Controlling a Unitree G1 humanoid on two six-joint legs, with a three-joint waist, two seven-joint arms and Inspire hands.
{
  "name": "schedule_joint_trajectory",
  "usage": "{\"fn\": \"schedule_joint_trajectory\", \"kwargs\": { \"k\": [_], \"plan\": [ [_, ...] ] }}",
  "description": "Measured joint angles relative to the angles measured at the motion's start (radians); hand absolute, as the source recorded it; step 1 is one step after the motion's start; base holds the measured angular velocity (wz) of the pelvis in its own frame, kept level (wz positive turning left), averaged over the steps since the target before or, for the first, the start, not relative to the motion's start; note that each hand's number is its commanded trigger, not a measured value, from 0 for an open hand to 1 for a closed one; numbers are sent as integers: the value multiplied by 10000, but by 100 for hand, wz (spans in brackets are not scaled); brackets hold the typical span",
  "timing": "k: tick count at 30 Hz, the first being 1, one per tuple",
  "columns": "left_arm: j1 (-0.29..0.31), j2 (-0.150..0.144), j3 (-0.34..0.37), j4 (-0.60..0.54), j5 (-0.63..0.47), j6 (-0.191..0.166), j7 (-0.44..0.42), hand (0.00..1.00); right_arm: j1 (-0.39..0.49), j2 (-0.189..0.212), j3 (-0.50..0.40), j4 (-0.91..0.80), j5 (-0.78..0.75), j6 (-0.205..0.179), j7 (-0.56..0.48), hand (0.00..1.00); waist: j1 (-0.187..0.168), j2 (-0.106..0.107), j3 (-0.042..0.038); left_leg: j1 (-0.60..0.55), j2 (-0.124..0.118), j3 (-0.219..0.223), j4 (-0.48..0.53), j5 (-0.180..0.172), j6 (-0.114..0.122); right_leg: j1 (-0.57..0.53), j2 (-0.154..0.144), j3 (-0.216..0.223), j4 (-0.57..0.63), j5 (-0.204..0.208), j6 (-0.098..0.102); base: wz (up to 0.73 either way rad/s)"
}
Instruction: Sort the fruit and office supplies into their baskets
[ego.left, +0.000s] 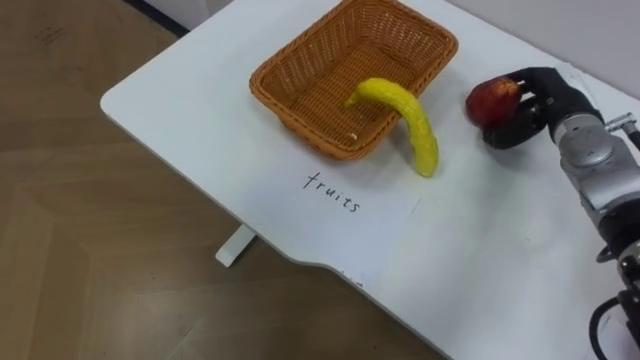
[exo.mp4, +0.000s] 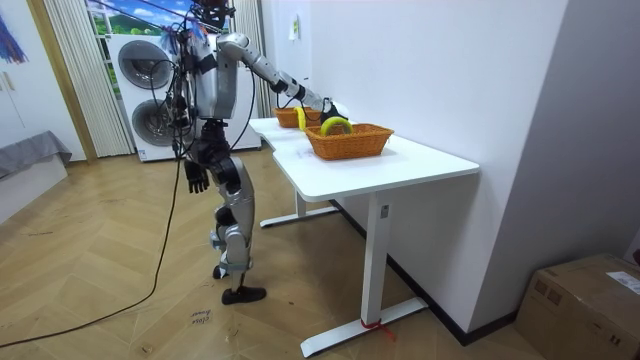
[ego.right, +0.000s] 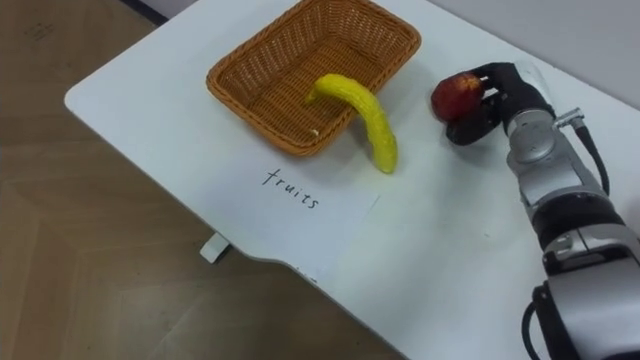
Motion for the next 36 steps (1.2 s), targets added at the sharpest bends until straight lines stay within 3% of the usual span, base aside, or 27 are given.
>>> {"fn": "schedule_joint_trajectory", "kwargs": {
  "k": [15,20,26,36],
  "plan": [
    [-2,18,0,-4,-1,2,74,0,0,3,-17,0,291,11,-13,100,-4,-30,28,-7,-3,-3,37,1,-2,19,-3,1,2,1,1,0],
    [2,60,-6,3,7,4,105,0,9,1,-26,0,1385,145,-12,100,-31,-20,34,-13,-2,-3,53,-1,-4,23,5,23,3,2,2,0],
    [-6,102,3,-9,5,-2,105,0,19,-28,-24,-1,2801,206,-9,100,-86,-17,17,-6,-2,9,53,1,-4,19,2,29,5,2,1,0],
    [-2,89,44,-8,0,-71,314,0,102,77,-42,-270,3181,232,239,100,-381,59,-49,146,3,107,45,2,-1,160,-5,77,11,3,2,0]
  ]
}}
